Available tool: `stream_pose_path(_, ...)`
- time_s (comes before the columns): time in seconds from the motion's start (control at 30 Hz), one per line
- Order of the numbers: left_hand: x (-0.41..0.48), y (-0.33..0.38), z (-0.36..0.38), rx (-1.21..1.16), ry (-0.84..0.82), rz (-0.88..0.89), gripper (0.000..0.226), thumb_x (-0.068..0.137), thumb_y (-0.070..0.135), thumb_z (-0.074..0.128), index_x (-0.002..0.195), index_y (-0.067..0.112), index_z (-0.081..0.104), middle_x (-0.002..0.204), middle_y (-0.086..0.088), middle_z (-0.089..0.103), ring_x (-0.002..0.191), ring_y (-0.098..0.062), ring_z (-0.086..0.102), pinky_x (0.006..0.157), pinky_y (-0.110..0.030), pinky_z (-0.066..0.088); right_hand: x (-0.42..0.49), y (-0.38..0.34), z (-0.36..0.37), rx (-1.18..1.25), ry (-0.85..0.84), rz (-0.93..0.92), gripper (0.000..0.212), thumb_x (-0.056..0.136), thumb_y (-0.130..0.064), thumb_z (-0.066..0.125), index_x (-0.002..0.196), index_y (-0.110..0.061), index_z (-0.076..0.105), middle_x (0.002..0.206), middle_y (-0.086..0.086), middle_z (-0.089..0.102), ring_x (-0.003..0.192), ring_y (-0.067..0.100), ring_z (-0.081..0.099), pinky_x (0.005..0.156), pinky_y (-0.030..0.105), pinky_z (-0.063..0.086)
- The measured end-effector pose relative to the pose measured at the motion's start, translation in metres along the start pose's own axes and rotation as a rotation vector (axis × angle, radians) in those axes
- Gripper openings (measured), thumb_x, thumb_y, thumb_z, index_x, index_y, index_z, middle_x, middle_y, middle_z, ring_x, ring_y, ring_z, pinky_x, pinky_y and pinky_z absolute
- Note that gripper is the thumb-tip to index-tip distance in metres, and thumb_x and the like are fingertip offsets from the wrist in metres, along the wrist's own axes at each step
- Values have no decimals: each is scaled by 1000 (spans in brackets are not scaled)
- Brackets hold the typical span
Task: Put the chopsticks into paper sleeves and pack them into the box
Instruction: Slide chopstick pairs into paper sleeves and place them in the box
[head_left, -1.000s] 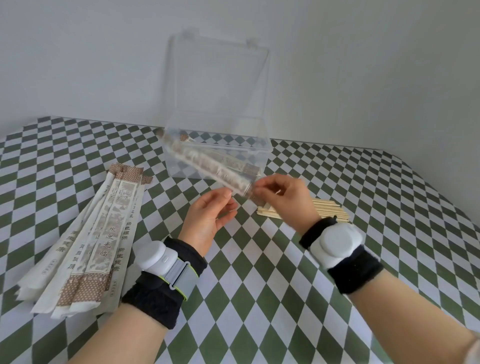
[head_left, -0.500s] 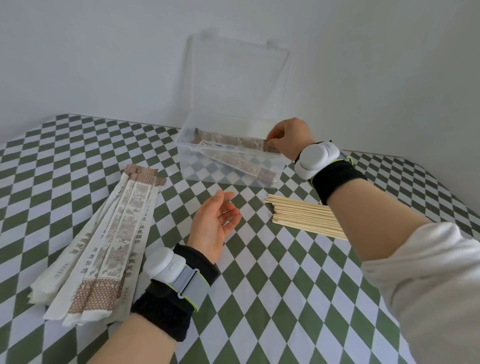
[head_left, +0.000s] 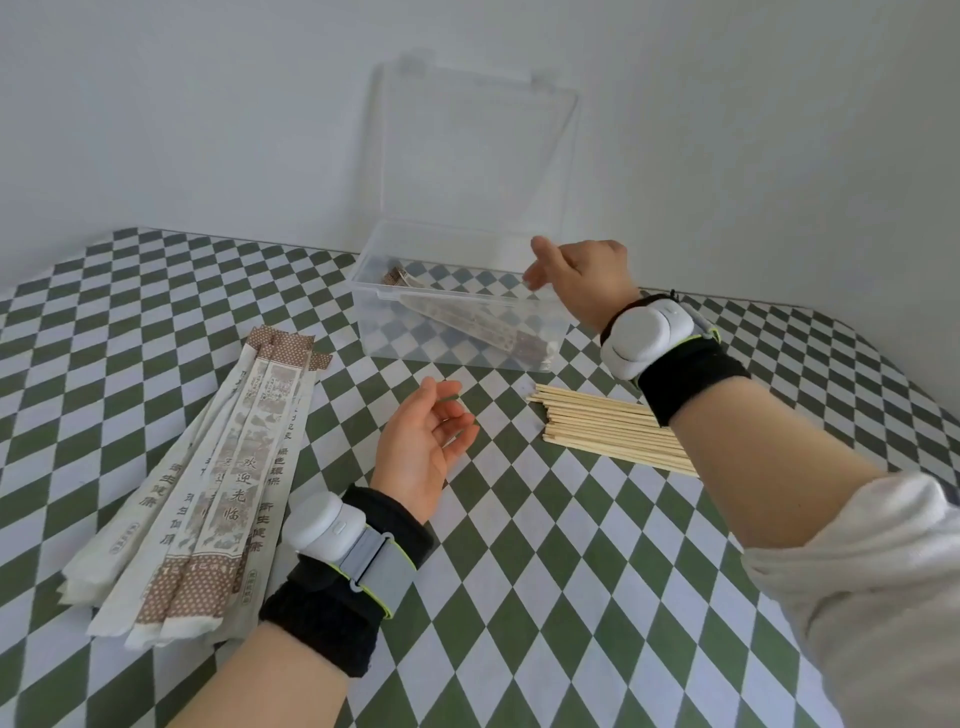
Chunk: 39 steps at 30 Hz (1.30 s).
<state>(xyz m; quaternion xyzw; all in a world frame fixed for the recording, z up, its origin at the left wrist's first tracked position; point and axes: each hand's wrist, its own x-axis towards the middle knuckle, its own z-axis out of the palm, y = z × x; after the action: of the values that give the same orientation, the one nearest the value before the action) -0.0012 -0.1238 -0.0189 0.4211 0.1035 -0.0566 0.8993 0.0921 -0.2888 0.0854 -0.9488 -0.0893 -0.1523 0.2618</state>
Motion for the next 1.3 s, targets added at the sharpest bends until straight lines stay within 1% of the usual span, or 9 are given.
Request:
stream_pose_path(0.1, -2, 1, 2, 18, 5, -2, 25, 99, 27, 42, 93, 12, 61, 71, 0, 54, 70, -12, 56, 58, -20, 54, -29, 5, -3, 209, 96, -29, 31, 95, -32, 45, 86, -16, 70, 84, -7, 69, 77, 2, 59, 84, 29, 46)
stream_pose_path(0.17, 0, 2, 1, 33, 11, 32, 23, 99, 24, 43, 92, 12, 61, 72, 0, 54, 68, -11, 57, 58, -19, 54, -56, 7, 8, 273, 33, 0, 20, 92, -28, 51, 94, -17, 68, 86, -6, 68, 69, -3, 56, 68, 18, 44)
stream_pose_path(0.33, -7, -4, 4, 232, 19, 145, 21, 98, 23, 44, 91, 16, 61, 70, 1, 56, 66, -11, 59, 61, -22, 51, -131, 23, 48, 264, -109, 93, 14, 89, -19, 57, 97, -18, 68, 86, -13, 62, 75, -2, 54, 69, 11, 41)
stream_pose_path(0.5, -13, 7, 4, 590, 57, 186, 15, 96, 19, 48, 94, 19, 62, 82, -1, 65, 73, -14, 61, 65, -25, 51, -159, 29, 65, 266, -35, 46, 15, 88, -12, 56, 96, -15, 68, 93, -5, 63, 81, 7, 54, 73, 14, 44)
stream_pose_path(0.73, 3, 82, -56, 1476, 323, 419, 22, 93, 17, 53, 111, 15, 66, 123, -5, 60, 109, -23, 55, 86, -28, 42, -159, 32, 68, 256, -51, 19, 15, 88, -12, 56, 98, -16, 66, 96, -1, 64, 85, 13, 55, 79, 24, 47)
stream_pose_path(0.83, 7, 108, -86, 1811, 422, 248, 35, 89, 25, 59, 122, 16, 60, 129, -14, 54, 114, -33, 52, 91, -39, 43, -158, 31, 71, 265, -50, 19, 14, 87, -11, 56, 96, -16, 66, 96, -1, 64, 85, 13, 55, 78, 23, 46)
stream_pose_path(0.93, 5, 109, -93, 1877, 431, 95, 48, 84, 27, 64, 127, 12, 50, 127, -16, 54, 112, -36, 53, 89, -39, 44, -158, 33, 70, 262, -54, 28, 14, 88, -12, 56, 96, -16, 66, 96, -1, 63, 86, 13, 55, 78, 21, 45)
stream_pose_path(1.07, 1, 102, -91, 1837, 426, 150, 43, 84, 21, 66, 122, 6, 50, 122, -18, 56, 108, -36, 55, 84, -37, 44, -159, 32, 69, 253, -66, 34, 15, 88, -11, 55, 97, -16, 66, 96, -1, 63, 86, 13, 54, 78, 20, 44)
stream_pose_path(1.3, 9, 100, -92, 1962, 388, 64, 30, 91, 27, 55, 108, 4, 64, 117, -18, 58, 119, -31, 44, 97, -39, 42, -158, 31, 67, 244, -101, 48, 17, 89, -9, 53, 97, -16, 67, 99, -2, 62, 88, 12, 53, 79, 19, 42)
